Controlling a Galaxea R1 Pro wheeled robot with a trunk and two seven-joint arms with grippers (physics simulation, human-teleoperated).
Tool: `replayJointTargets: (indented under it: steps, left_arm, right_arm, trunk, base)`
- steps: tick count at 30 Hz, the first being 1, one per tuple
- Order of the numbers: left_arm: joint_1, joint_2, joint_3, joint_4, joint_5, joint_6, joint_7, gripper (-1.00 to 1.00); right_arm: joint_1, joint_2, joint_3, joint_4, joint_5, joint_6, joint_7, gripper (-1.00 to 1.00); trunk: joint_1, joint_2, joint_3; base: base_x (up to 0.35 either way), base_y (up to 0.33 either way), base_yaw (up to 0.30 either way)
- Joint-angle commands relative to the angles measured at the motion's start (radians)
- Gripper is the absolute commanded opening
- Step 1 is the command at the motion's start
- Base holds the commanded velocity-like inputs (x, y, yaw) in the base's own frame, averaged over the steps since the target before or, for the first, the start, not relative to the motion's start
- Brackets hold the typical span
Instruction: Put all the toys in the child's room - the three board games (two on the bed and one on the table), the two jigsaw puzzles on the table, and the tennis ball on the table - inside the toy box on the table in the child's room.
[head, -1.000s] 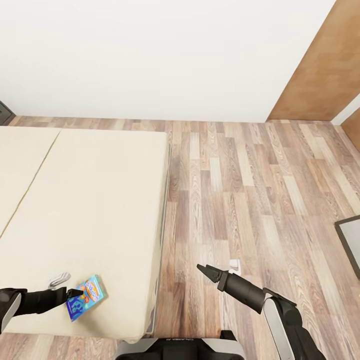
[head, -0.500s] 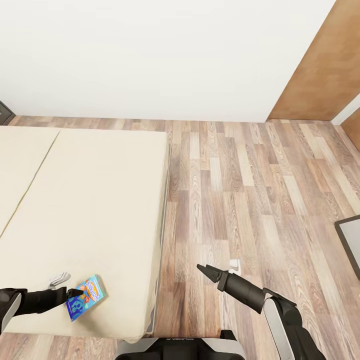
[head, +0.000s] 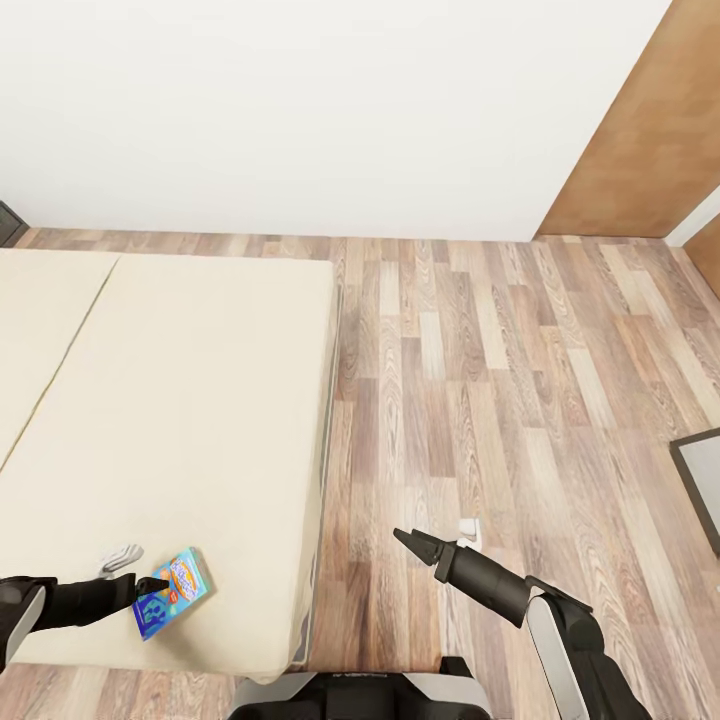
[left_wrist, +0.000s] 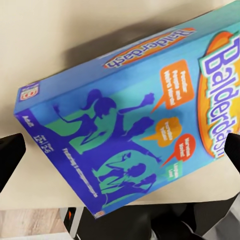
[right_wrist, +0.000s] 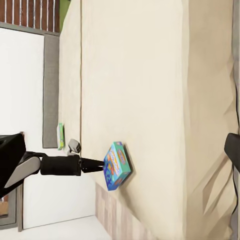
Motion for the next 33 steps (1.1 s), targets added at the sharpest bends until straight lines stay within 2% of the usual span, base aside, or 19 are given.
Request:
replayJointTargets:
  steps: [1,13,24,33]
  left_arm:
    - [0.0,-0.001,0.005,0.0,-0.002,0.008,-0.004,1.0]
    - [0.0,-0.002,0.005,0.0,-0.002,0.008,-0.004,1.0]
    - [0.0,-0.002,0.005,0.0,-0.001,0.006,-0.004,1.0]
    - [0.0,-0.003,0.006,0.0,0.001,-0.043,-0.007,1.0]
  right_arm:
    - [0.0,0.001,-0.002,0.0,-0.003,0.007,0.002,1.0]
    - [0.0,0.001,-0.002,0.0,-0.003,0.007,0.002,1.0]
    - [0.0,0.0,-0.002,0.0,-0.003,0.007,0.002,1.0]
    - [0.0,0.0,-0.002,0.001,-0.002,0.007,0.001,1.0]
  trunk:
    - [0.0,0.0,-0.002]
    - [0.0,0.0,-0.02]
    - [0.0,0.0,-0.023]
    - [0.0,0.0,-0.023]
  base:
    - [0.0,0.0,0.0]
    - [0.0,0.0,0.0]
    - [0.0,0.0,0.0]
    - [0.0,0.0,0.0]
